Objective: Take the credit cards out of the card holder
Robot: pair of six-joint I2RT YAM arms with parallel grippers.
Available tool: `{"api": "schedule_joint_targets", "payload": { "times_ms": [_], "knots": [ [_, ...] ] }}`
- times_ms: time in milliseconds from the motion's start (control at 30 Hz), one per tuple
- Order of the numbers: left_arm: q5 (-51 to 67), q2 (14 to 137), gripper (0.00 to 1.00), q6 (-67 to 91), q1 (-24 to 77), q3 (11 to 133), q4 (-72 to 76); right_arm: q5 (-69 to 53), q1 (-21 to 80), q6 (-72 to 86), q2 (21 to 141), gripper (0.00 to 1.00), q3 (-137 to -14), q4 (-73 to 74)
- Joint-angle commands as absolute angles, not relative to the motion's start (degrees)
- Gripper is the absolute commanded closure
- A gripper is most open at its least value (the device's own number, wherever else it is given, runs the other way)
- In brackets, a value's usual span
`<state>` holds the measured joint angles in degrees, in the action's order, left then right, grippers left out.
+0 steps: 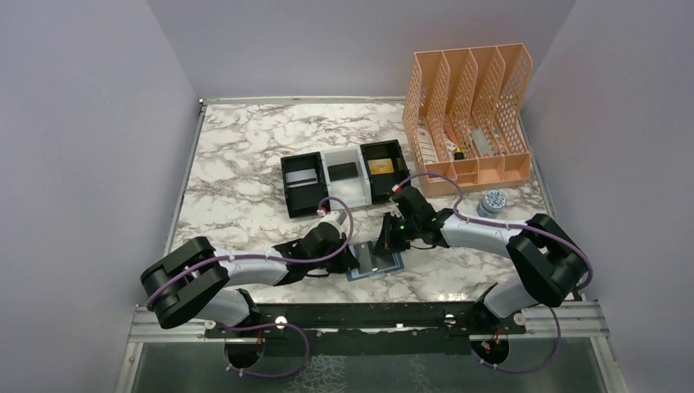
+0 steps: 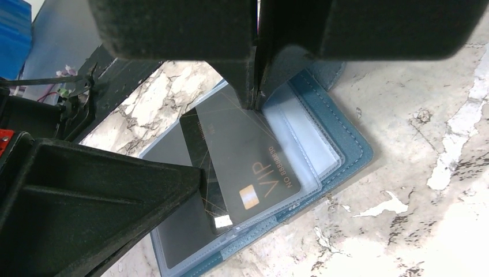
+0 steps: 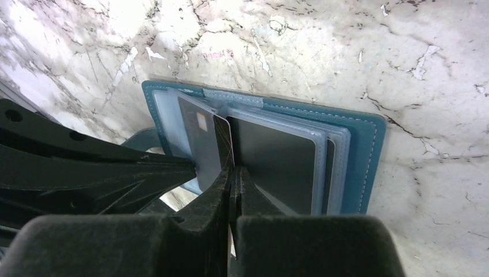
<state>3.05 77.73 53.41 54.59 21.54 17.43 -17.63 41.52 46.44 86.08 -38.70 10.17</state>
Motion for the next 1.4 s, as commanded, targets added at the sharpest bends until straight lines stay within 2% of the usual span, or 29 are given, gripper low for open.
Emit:
{"api": "schedule_joint_targets", "payload": {
  "times_ms": [0,533,700,900,1133,1233,1367],
  "knots": [
    [-4.69,77.99,1.00,53.52,54.76,21.36,8.81,-17.62,41.68,46.27,85.76,0.99,-39.20,9.03],
    [-5.11,80.12,1.00,51.61,54.84,23.34,7.21,-13.72,40.61,48.13,83.43,0.99,-37.67,11.75],
    [-2.74,80.46,0.99,49.46,54.84,23.40,7.97,-17.25,39.59,50.36,82.60,0.99,-34.10,6.60],
    [-2.22,82.82,1.00,49.55,55.06,23.73,7.20,-20.55,38.43,52.69,83.13,0.88,-30.95,1.19],
    [-2.66,83.50,1.00,49.99,55.03,23.43,6.06,-18.94,38.31,54.65,82.03,0.82,-28.15,0.23],
    [-2.60,83.75,1.00,50.10,55.06,23.38,6.00,-22.34,38.28,54.80,82.13,0.84,-26.56,-3.83],
    [-2.61,83.75,1.00,50.27,55.11,23.23,6.06,-25.67,38.32,54.98,82.34,0.90,-26.02,-8.19]
  ]
}}
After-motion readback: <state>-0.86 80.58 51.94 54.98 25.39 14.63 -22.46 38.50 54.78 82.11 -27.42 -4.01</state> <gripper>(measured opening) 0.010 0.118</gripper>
